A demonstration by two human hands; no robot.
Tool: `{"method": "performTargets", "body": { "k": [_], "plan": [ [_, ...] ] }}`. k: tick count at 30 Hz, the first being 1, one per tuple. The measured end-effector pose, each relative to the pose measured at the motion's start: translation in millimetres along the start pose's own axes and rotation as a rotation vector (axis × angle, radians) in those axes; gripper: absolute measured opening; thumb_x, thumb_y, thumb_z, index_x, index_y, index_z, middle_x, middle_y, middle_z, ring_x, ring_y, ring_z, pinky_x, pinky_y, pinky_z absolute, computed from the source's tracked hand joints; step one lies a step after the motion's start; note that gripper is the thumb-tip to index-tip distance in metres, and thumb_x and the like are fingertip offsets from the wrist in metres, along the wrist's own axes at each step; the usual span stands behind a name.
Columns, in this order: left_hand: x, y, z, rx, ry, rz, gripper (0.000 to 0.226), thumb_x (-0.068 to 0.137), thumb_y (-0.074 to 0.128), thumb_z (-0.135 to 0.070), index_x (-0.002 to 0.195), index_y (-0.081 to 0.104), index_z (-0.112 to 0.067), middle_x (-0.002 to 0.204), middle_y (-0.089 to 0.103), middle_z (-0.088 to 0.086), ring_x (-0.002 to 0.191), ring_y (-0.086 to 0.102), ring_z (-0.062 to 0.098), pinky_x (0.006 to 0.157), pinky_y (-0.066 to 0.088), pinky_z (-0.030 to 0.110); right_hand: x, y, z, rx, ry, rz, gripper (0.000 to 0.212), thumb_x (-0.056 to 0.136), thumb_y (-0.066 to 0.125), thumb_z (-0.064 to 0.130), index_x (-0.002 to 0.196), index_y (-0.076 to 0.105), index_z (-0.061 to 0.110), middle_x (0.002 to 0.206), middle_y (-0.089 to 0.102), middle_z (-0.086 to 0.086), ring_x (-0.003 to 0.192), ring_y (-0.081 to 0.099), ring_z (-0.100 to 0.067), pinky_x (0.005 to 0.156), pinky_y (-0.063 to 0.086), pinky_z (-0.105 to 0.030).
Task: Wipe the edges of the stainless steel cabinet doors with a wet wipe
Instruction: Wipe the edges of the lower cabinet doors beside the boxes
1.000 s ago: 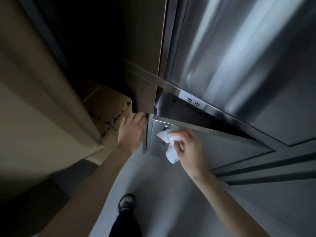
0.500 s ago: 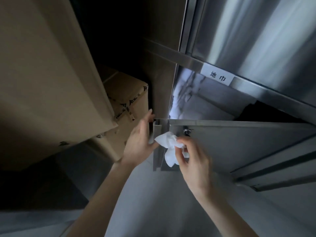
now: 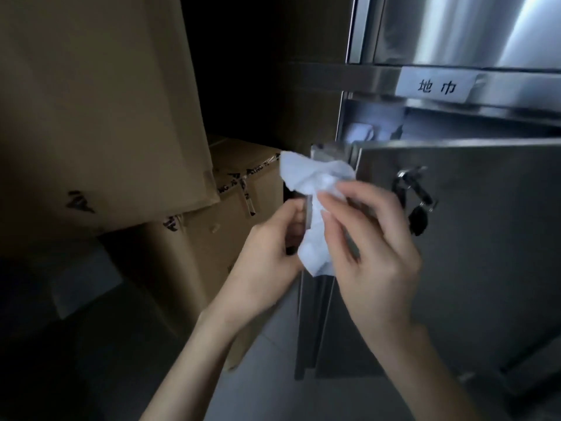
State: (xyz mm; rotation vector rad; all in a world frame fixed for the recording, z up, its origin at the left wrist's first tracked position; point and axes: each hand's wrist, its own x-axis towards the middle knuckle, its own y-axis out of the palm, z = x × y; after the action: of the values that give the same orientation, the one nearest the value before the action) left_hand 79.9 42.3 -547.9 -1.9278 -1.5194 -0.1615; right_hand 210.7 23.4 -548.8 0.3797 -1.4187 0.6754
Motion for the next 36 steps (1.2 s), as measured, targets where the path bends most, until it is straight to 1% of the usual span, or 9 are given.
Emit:
{"method": "performTargets", "body": {
  "k": [3,6,10,16,20,23,29,32,36],
  "plan": [
    [-10,-4,11,-0.138,0.047,0.109,0.052,0.083,0.069,0.007,0.129,0.05,-0.004,0.117,0.067,0.007,0.106,0.065,0.019,0.093,0.052,0.028,-23,10,-9,0.022,-0.074,0.01,0.023,0.093,0.058,0.003,0.114,0.064,-0.006,0.116,0.06,-0.018,0.108,0.058,-0.022,0.097,0.048,-0.031],
    [-8,-11,12,-0.279,0.049,0.211,0.04,0.084,0.057,0.017,0.12,0.053,0.0,0.112,0.064,0.013,0.1,0.064,0.022,0.091,0.051,0.029,-53,16,-14,0.036,-0.097,0.014,0.025,0.095,0.053,0.005,0.115,0.063,-0.007,0.121,0.058,-0.018,0.114,0.057,-0.026,0.098,0.048,-0.035],
    [3,-18,3,-0.286,0.012,0.266,0.036,0.079,0.049,0.002,0.114,0.058,0.002,0.096,0.064,0.004,0.091,0.06,0.012,0.084,0.049,0.023,-63,17,-12,-0.078,-0.14,0.106,0.025,0.089,0.061,-0.001,0.113,0.064,-0.008,0.116,0.062,-0.021,0.109,0.059,-0.031,0.089,0.053,-0.04],
    [7,-26,12,-0.418,-0.076,0.319,0.053,0.073,0.043,-0.007,0.124,0.055,-0.014,0.12,0.067,0.007,0.11,0.063,0.017,0.097,0.051,0.028,27,22,-16,-0.072,-0.226,-0.056,0.03,0.091,0.058,-0.002,0.12,0.058,-0.009,0.125,0.058,-0.021,0.12,0.051,-0.026,0.107,0.04,-0.03],
    [12,-34,18,-0.399,-0.101,0.367,0.06,0.075,0.042,-0.012,0.134,0.052,-0.012,0.126,0.064,0.014,0.116,0.062,0.027,0.093,0.053,0.029,-13,24,-16,-0.052,-0.218,-0.088,0.032,0.093,0.054,-0.005,0.124,0.052,-0.012,0.134,0.048,-0.022,0.127,0.048,-0.028,0.108,0.039,-0.035],
    [17,-34,17,-0.451,-0.106,0.387,0.047,0.08,0.049,-0.028,0.125,0.061,-0.021,0.114,0.071,0.008,0.105,0.067,0.021,0.082,0.054,0.024,-49,29,-16,-0.08,-0.231,-0.098,0.028,0.091,0.056,-0.007,0.119,0.056,-0.011,0.131,0.049,-0.023,0.127,0.048,-0.03,0.107,0.041,-0.038],
    [3,-14,32,-0.528,-0.044,0.161,0.038,0.082,0.056,-0.044,0.114,0.064,-0.026,0.107,0.073,0.005,0.092,0.07,0.011,0.074,0.055,0.02,-8,11,-5,-0.034,-0.127,-0.222,0.01,0.084,0.066,-0.005,0.093,0.071,-0.003,0.099,0.068,-0.012,0.095,0.061,-0.011,0.091,0.047,-0.017],
    [-4,-3,27,-0.467,0.052,0.065,0.03,0.093,0.052,-0.022,0.122,0.058,-0.028,0.117,0.068,0.006,0.098,0.067,0.01,0.082,0.056,0.026,8,-12,2,-0.05,-0.058,-0.342,0.01,0.082,0.064,-0.008,0.086,0.069,0.0,0.089,0.064,-0.01,0.087,0.057,-0.01,0.08,0.048,-0.021],
    [-10,10,23,-0.306,0.259,0.027,0.059,0.092,0.057,-0.001,0.143,0.038,-0.026,0.133,0.059,-0.004,0.116,0.061,0.011,0.102,0.046,0.027,-1,-44,3,-0.177,-0.056,-0.371,0.011,0.079,0.059,-0.007,0.08,0.067,0.002,0.086,0.061,-0.007,0.083,0.057,-0.014,0.075,0.046,-0.024]
  ]
}}
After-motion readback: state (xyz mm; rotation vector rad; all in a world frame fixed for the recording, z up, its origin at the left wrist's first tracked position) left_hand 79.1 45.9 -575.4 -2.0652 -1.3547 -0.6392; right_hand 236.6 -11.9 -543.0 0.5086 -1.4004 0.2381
